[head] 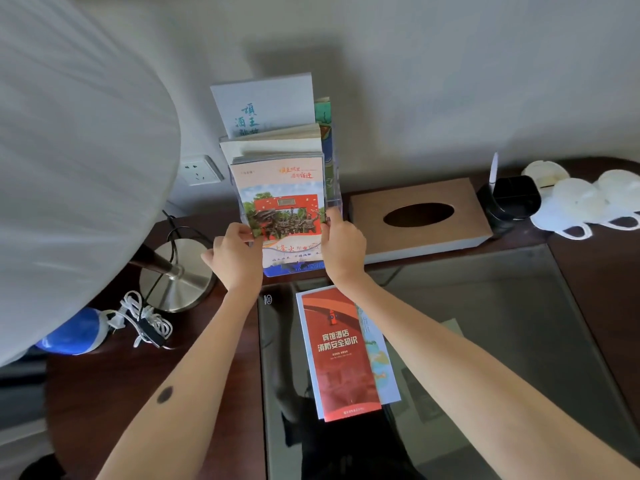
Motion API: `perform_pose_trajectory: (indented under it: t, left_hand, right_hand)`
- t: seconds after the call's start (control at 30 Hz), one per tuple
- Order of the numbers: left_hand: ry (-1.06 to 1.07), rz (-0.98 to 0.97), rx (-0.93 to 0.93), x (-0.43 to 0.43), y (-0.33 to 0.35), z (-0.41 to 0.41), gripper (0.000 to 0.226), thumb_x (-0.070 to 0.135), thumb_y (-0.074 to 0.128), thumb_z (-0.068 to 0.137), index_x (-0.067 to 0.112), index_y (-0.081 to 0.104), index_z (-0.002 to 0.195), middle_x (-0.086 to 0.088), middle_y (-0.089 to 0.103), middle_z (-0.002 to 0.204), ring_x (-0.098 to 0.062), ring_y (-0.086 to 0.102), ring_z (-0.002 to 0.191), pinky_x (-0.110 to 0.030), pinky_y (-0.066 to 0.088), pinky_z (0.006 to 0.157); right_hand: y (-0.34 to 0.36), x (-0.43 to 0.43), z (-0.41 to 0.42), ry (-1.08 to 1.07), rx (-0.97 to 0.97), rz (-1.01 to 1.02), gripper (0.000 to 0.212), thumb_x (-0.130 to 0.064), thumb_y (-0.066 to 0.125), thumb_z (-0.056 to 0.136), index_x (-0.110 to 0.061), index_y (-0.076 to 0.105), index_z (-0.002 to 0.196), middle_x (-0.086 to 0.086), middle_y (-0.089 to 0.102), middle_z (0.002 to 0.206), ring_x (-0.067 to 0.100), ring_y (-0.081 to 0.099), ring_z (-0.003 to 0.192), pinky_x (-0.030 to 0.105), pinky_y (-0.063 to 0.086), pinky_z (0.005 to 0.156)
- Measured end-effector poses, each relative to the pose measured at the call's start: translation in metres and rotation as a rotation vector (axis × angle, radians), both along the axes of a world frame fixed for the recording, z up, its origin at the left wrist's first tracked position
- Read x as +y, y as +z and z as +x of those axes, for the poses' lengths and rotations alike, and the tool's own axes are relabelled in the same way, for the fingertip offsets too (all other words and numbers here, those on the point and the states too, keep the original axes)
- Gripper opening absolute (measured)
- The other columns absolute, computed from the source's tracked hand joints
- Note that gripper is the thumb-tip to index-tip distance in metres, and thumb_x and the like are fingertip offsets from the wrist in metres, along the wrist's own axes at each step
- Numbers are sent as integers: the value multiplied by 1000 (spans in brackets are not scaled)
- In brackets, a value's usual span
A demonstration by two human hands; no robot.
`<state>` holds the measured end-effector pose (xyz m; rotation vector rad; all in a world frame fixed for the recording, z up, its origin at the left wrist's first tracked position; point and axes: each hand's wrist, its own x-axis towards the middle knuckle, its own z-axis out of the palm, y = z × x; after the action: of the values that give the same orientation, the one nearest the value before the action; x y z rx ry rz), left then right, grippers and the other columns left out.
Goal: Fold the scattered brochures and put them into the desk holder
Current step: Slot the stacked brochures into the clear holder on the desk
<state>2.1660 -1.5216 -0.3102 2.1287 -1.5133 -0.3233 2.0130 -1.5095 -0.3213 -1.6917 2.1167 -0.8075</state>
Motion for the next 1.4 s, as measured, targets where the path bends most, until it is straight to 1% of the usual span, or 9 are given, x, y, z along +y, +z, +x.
perform_pose_trajectory:
  t: [0.17, 0.27, 0.47, 0.67, 0.93, 1.1, 1.2, 1.3, 1.4]
  left_hand:
    - [-87, 22, -119, 3, -2, 0, 23, 21, 51, 92, 12, 61, 109, -6, 71, 89, -24, 51, 99, -35, 22, 80]
    - [-111, 28, -160, 5, -1, 0, 27, 22, 46, 95, 10, 60, 114, -10, 70, 91, -26, 51, 100, -35, 23, 81]
    - [-103, 99, -136, 2, 4, -1, 29, 22, 44, 96, 7, 67, 105, -15, 66, 90, -27, 45, 108, -37, 25, 87]
    - [-92, 160, -225, 3, 6, 2, 29, 21, 46, 95, 9, 68, 107, -13, 53, 112, -33, 39, 109, -41, 30, 89]
    - [-162, 216, -290, -10, 12, 2, 28, 19, 46, 96, 6, 69, 105, -16, 55, 110, -35, 40, 109, -44, 30, 90]
    - [-141, 162, -271, -7, 11, 3, 26, 20, 49, 95, 7, 70, 103, -16, 57, 106, -34, 45, 105, -43, 31, 90]
    - [-112, 75, -166, 1, 10, 6, 27, 24, 52, 94, 5, 70, 99, -16, 58, 104, -34, 49, 101, -42, 34, 86]
    - [-119, -45, -31, 21, 6, 4, 25, 17, 48, 95, 0, 66, 93, -18, 59, 93, -36, 51, 88, -43, 41, 76]
    - [-129, 25, 113, 52, -8, -7, 28, 17, 41, 97, 0, 61, 88, -12, 54, 83, -30, 50, 80, -38, 39, 66]
  right_hand:
    - [-3, 2, 0, -21, 70, -16, 26, -25, 51, 93, -6, 57, 109, 13, 70, 85, 27, 62, 75, 32, 32, 83]
    - [-3, 2, 0, -23, 83, -15, 26, -26, 52, 92, -6, 57, 108, 12, 70, 91, 26, 63, 80, 32, 33, 82]
    - [-4, 2, -2, 5, 140, 8, 23, -25, 56, 91, -7, 59, 105, 12, 70, 97, 24, 61, 87, 33, 35, 84]
    - [-5, 1, -3, 27, 154, -8, 25, -25, 58, 90, -5, 62, 104, 14, 69, 100, 25, 57, 92, 35, 37, 86]
    - [0, -5, -6, 74, 280, 54, 22, -23, 50, 95, -7, 62, 104, 12, 68, 100, 24, 54, 94, 35, 32, 88]
    - [7, -8, -13, 101, 353, 86, 24, -27, 46, 96, -10, 63, 99, 9, 69, 93, 24, 52, 93, 36, 30, 87]
    - [12, -2, -22, 88, 224, 49, 30, -31, 45, 97, -12, 58, 115, 6, 69, 105, 22, 56, 100, 35, 33, 88]
    - [10, 31, -35, 42, 22, -41, 36, -23, 48, 95, -11, 51, 129, 4, 67, 109, 20, 59, 100, 35, 39, 90]
    - [-4, 81, -41, 16, -101, 80, 40, -15, 46, 96, -9, 45, 135, 5, 65, 117, 20, 61, 104, 34, 47, 90]
